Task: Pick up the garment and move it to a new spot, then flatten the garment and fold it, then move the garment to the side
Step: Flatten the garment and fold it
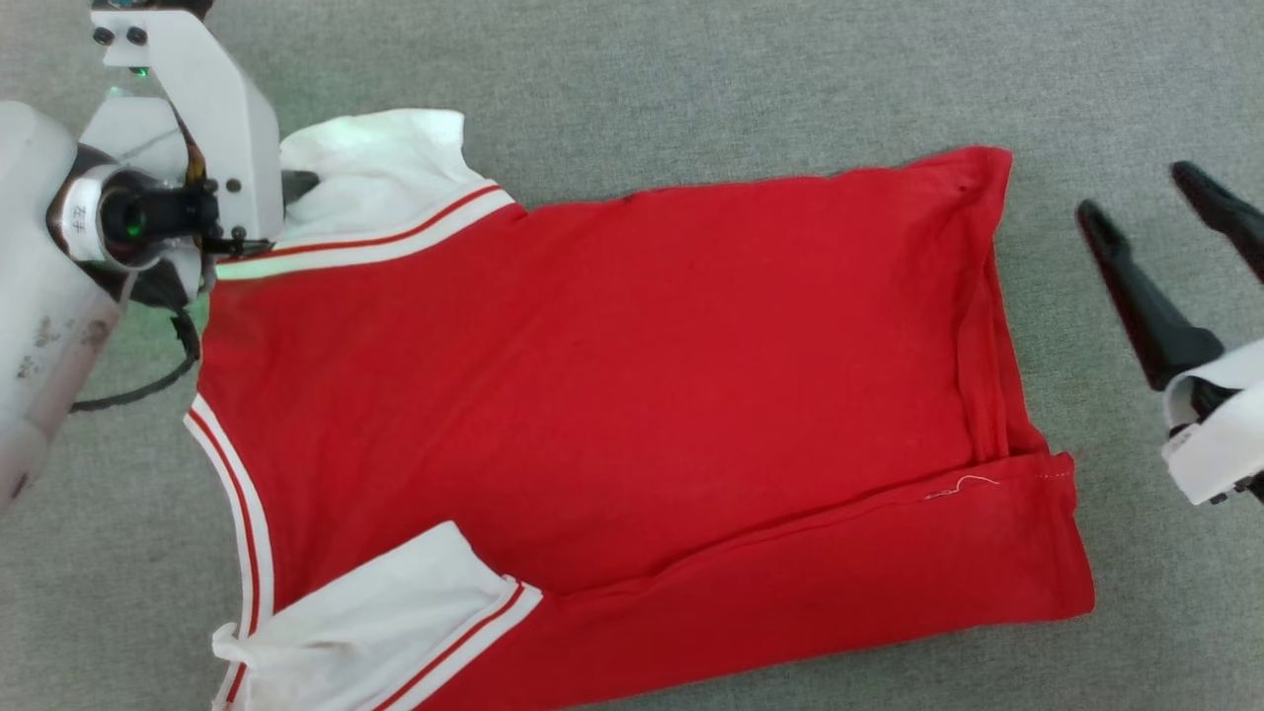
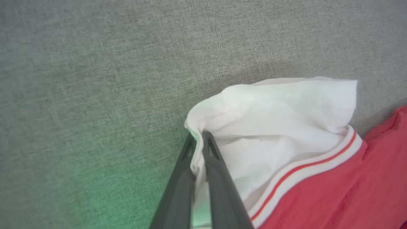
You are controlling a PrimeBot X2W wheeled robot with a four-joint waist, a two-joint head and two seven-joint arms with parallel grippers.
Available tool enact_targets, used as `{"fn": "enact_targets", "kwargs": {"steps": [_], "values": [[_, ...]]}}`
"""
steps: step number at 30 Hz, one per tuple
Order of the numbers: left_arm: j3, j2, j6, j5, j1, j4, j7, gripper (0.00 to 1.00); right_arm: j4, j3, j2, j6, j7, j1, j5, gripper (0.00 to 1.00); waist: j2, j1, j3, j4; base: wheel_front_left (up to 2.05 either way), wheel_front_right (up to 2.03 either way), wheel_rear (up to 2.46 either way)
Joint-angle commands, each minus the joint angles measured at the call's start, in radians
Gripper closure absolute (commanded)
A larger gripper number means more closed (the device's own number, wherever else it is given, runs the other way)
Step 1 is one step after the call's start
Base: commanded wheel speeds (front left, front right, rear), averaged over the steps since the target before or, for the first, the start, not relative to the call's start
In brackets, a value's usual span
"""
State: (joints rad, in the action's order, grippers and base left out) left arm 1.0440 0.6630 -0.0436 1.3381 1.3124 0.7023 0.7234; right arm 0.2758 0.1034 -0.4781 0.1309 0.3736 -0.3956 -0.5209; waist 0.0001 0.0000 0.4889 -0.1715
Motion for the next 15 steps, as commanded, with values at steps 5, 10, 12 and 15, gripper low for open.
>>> {"fn": "enact_targets", "kwargs": {"steps": [5, 10, 12, 15], "values": [[0.003, -0.021, 0.014, -0.002, -0.001, 0.033, -0.017, 1.0, -0.027, 0.032, -0.023, 0.0, 0.147, -0.064, -0.05, 0.0, -0.0001, 0.0, 0.002, 0.001, 0.0, 0.0, 0.0], [0.005, -0.039, 0.018, -0.006, 0.016, 0.057, -0.014, 1.0, -0.138, 0.053, -0.01, -0.001, 0.341, -0.16, -0.095, 0.0, -0.0001, 0.0, 0.01, 0.011, 0.0, 0.0, 0.0], [0.004, -0.045, 0.024, -0.009, 0.023, 0.063, -0.015, 1.0, -0.19, 0.062, 0.001, -0.001, 0.398, -0.214, -0.106, 0.0, -0.0001, 0.0, 0.015, 0.015, 0.0, 0.0, 0.0], [0.002, -0.058, 0.034, -0.009, 0.034, 0.07, -0.02, 1.0, -0.283, 0.079, 0.021, -0.001, 0.456, -0.292, -0.115, 0.0, -0.0001, 0.0, 0.023, 0.025, 0.0, 0.0, 0.0]]}}
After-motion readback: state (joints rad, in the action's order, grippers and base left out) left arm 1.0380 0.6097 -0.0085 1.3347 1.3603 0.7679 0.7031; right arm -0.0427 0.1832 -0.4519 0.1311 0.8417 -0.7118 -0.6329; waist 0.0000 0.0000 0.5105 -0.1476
